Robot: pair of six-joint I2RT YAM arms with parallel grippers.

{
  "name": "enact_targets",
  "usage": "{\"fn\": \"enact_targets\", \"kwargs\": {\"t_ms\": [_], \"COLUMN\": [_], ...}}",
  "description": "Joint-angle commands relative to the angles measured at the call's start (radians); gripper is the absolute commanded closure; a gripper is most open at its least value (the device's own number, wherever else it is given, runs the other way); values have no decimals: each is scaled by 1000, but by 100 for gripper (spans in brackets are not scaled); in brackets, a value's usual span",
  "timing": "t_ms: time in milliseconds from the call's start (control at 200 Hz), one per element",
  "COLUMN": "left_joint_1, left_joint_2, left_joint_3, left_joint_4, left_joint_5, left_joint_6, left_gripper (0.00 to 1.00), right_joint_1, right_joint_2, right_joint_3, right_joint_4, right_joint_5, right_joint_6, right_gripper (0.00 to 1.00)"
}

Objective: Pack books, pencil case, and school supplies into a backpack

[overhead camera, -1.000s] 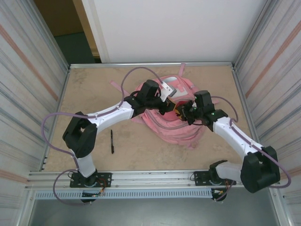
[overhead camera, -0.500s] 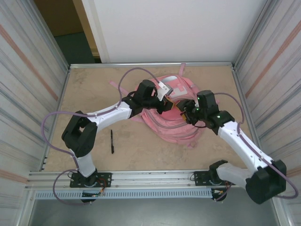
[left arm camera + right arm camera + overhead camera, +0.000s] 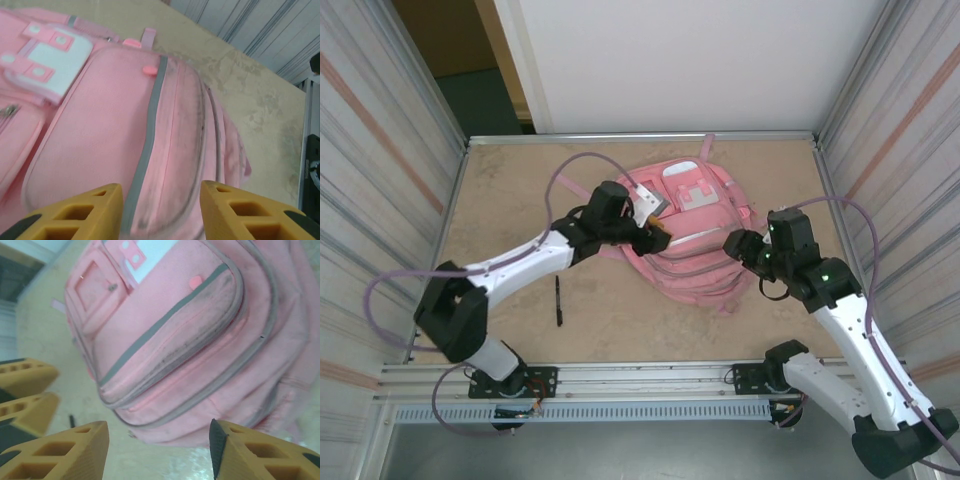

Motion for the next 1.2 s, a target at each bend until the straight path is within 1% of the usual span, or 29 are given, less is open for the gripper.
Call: {"fn": "enact_targets", "kwargs": {"t_ms": [0,75,125,200,271,371,421,481,571,661,767,917,1027,1102,1193], "left_joint_1": [5,18,39,73,110,172,213,268,320,323,323,323,323,327,327], "left_joint_2": [-99,-145,-172,-220,-253,-262,-259,-253,-212,-167,-101,10,104,144,140], "left_joint_3": [-29,-24,-34,-71,-106,-163,-204,-260,-297,-292,-289,-280,-248,-226,-228], "left_joint_4": [-224,-394,-486,-610,-717,-800,-803,-758,-729,-718,-693,-681,-679,-692,-677], "left_joint_5": [-176,-304,-352,-420,-444,-446,-428,-361,-352,-376,-380,-378,-436,-442,-414], "left_joint_6": [-80,-162,-223,-360,-452,-483,-489,-472,-481,-505,-518,-533,-515,-512,-519], "left_gripper": [55,55,54,53,53,53,52,52,51,51,52,55,57,64,79], "right_joint_1": [-7,-7,-7,-7,-5,3,6,10,27,42,72,80,84,85,87], "right_joint_2": [-14,-15,-16,-6,9,28,38,50,54,57,52,33,3,-11,-24], "right_joint_3": [28,19,6,-1,3,-1,5,16,15,14,11,4,-20,-28,-27], "right_joint_4": [-79,-82,-71,-58,-56,-21,-10,-9,18,35,34,32,35,44,23], "right_joint_5": [33,34,39,39,15,-2,-8,-9,-1,-5,19,19,32,29,29], "right_joint_6": [-118,-136,-144,-152,-154,-160,-162,-160,-147,-136,-124,-116,-105,-103,-98], "right_gripper": [44,44,44,44,44,44,44,44,44,43,44,44,44,44,44]}}
